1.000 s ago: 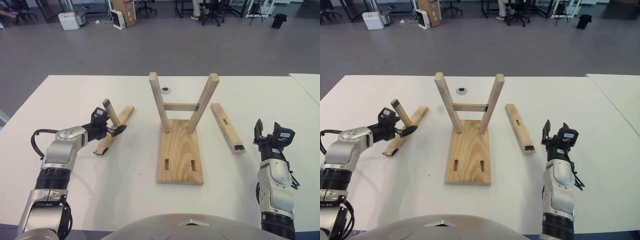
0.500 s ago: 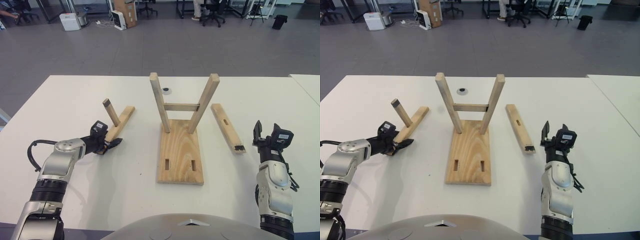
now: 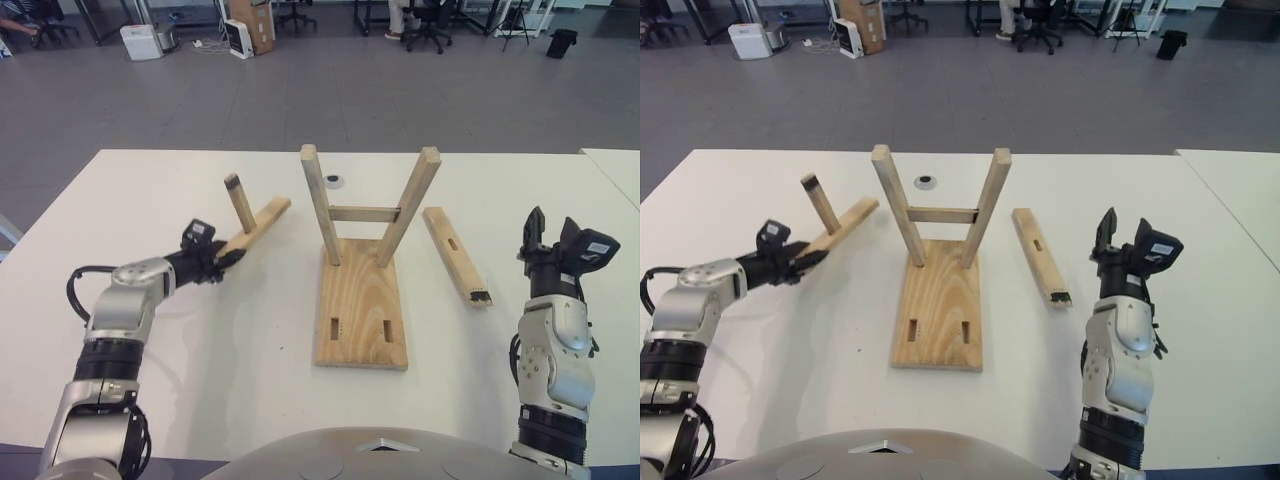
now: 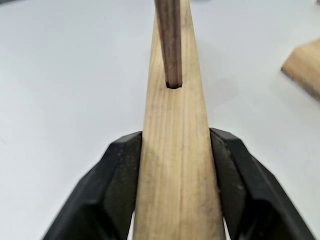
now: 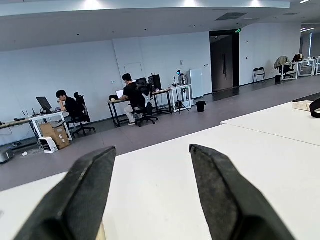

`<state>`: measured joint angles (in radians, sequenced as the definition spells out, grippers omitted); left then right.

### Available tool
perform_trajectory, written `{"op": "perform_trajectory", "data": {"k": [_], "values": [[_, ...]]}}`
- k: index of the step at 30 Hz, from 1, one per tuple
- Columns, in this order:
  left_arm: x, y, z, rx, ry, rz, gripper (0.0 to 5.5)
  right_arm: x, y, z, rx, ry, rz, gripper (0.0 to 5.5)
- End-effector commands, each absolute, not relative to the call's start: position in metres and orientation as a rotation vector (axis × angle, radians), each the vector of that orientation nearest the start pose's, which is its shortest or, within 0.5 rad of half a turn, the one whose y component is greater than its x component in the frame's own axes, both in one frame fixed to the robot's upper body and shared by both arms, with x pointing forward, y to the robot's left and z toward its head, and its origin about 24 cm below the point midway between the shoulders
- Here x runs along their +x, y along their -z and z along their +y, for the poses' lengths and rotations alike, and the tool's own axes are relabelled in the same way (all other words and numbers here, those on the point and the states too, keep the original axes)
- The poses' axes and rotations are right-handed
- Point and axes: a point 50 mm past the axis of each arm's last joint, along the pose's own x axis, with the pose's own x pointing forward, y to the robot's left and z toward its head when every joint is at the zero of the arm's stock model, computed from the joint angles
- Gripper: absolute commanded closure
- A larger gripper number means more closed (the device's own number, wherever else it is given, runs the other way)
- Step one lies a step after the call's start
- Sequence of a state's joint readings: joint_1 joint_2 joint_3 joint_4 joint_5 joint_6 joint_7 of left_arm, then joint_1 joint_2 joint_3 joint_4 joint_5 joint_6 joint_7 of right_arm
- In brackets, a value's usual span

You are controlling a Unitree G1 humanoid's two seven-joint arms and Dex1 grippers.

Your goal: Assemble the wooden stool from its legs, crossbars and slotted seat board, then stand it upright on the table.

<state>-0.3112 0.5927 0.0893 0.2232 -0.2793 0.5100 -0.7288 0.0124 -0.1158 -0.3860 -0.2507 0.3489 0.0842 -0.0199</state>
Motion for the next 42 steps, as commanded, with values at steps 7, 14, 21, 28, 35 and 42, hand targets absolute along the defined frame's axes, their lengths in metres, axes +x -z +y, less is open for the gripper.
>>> {"op": "perform_trajectory", "data": {"k": [7,14,21,28,35,42], "values": [[0.343,-0.245,0.224,-0.045,0.738,-0.058,3.48,0.252,-0.189,-0.243,0.169,0.035,-0.429,2.76],[0.307,-0.281,0.162,-0.421,1.365,-0.045,3.49,0.254,-0.274,-0.187,0.523,-0.653,-0.488,2.46],[0.281,-0.265,0.138,-0.458,1.616,0.071,3.49,0.250,-0.282,-0.162,0.755,-1.012,-0.334,1.61],[0.275,-0.255,0.129,-0.461,1.666,0.126,3.49,0.242,-0.285,-0.165,0.896,-1.112,-0.302,2.12],[0.276,-0.257,0.127,-0.469,1.669,0.117,3.49,0.245,-0.268,-0.173,0.916,-1.114,-0.234,3.28],[0.280,-0.253,0.140,-0.509,1.590,0.083,2.90,0.247,-0.266,-0.175,0.843,-1.072,-0.212,3.46]]}}
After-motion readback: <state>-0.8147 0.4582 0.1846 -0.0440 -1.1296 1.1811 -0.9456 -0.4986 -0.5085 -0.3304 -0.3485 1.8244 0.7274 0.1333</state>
